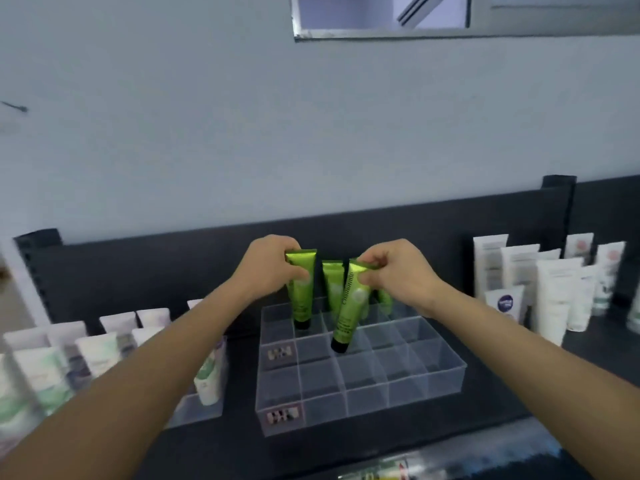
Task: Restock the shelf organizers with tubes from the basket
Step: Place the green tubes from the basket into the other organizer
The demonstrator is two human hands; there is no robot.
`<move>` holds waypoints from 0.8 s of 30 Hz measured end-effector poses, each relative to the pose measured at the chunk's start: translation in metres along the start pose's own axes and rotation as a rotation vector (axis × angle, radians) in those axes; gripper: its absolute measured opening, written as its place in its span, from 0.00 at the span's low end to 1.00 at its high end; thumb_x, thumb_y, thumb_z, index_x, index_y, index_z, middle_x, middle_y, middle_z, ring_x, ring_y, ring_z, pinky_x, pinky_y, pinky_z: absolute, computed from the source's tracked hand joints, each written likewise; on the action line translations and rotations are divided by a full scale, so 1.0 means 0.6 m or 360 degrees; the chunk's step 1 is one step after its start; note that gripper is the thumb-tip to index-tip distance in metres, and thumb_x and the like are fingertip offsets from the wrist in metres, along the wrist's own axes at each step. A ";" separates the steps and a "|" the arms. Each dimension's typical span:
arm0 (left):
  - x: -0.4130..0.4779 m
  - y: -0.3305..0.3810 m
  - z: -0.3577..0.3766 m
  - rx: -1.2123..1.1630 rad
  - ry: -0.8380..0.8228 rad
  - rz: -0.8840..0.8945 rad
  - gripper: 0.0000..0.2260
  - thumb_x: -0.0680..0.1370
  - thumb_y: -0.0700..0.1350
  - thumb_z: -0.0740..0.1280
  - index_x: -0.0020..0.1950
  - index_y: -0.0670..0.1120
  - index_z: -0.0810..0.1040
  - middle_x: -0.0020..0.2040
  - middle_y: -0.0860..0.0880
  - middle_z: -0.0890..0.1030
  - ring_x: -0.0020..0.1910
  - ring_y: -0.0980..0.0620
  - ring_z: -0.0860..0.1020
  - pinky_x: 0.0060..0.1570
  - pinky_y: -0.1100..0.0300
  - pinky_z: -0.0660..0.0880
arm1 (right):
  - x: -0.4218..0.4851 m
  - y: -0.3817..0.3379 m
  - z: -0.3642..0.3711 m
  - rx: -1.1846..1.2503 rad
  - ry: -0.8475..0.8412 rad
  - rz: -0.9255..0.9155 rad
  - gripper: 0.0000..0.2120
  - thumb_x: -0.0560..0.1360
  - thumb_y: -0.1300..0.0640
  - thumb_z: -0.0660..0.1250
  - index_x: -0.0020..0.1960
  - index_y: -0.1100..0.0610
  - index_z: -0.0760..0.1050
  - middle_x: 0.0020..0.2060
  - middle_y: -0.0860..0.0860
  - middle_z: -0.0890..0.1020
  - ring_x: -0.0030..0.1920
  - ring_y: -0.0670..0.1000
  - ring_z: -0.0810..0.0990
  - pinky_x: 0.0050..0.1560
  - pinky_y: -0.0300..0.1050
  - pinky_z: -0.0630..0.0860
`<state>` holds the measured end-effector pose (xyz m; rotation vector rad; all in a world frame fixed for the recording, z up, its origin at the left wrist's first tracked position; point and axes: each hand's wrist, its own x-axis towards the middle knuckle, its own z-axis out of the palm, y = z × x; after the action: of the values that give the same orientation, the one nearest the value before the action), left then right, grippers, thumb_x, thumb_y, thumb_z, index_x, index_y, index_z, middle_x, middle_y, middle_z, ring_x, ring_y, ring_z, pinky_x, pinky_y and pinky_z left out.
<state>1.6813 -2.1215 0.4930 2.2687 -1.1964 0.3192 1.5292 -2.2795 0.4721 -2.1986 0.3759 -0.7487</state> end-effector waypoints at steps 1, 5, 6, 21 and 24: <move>0.011 -0.018 -0.008 0.0057 0.0001 -0.0020 0.11 0.65 0.47 0.77 0.38 0.43 0.78 0.33 0.51 0.75 0.34 0.53 0.72 0.31 0.63 0.64 | 0.015 -0.005 0.013 -0.0009 -0.0010 -0.0014 0.09 0.68 0.65 0.73 0.38 0.51 0.82 0.34 0.46 0.83 0.39 0.46 0.80 0.46 0.44 0.78; 0.050 -0.082 -0.012 0.0243 0.0003 -0.0082 0.07 0.68 0.43 0.75 0.42 0.43 0.80 0.38 0.50 0.76 0.42 0.48 0.75 0.40 0.57 0.69 | 0.064 -0.017 0.062 0.0017 -0.0012 -0.0037 0.07 0.69 0.65 0.73 0.42 0.54 0.83 0.37 0.48 0.83 0.41 0.48 0.81 0.48 0.44 0.79; 0.057 -0.095 -0.006 0.0284 0.0010 -0.0102 0.07 0.68 0.42 0.74 0.42 0.42 0.79 0.40 0.49 0.76 0.43 0.47 0.76 0.41 0.57 0.70 | 0.073 -0.018 0.073 0.0019 -0.0007 -0.0046 0.07 0.69 0.64 0.72 0.42 0.53 0.82 0.37 0.48 0.83 0.41 0.48 0.81 0.47 0.44 0.78; 0.114 -0.209 0.098 0.0333 -0.0287 -0.0405 0.09 0.73 0.39 0.70 0.53 0.41 0.79 0.50 0.42 0.79 0.48 0.43 0.78 0.41 0.55 0.72 | 0.162 -0.001 0.181 -0.0149 -0.0063 -0.0191 0.07 0.72 0.63 0.70 0.48 0.54 0.82 0.42 0.46 0.82 0.46 0.47 0.80 0.48 0.40 0.74; 0.117 -0.216 0.097 0.0377 -0.0328 -0.0411 0.10 0.73 0.39 0.70 0.53 0.40 0.79 0.50 0.42 0.79 0.48 0.44 0.78 0.42 0.55 0.73 | 0.171 -0.005 0.189 -0.0225 -0.0064 -0.0261 0.08 0.72 0.63 0.70 0.50 0.55 0.82 0.43 0.46 0.81 0.48 0.47 0.79 0.52 0.41 0.74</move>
<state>1.8249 -2.1440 0.4297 2.6821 -0.9878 0.1363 1.6800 -2.2616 0.4543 -2.3959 0.2368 -0.7852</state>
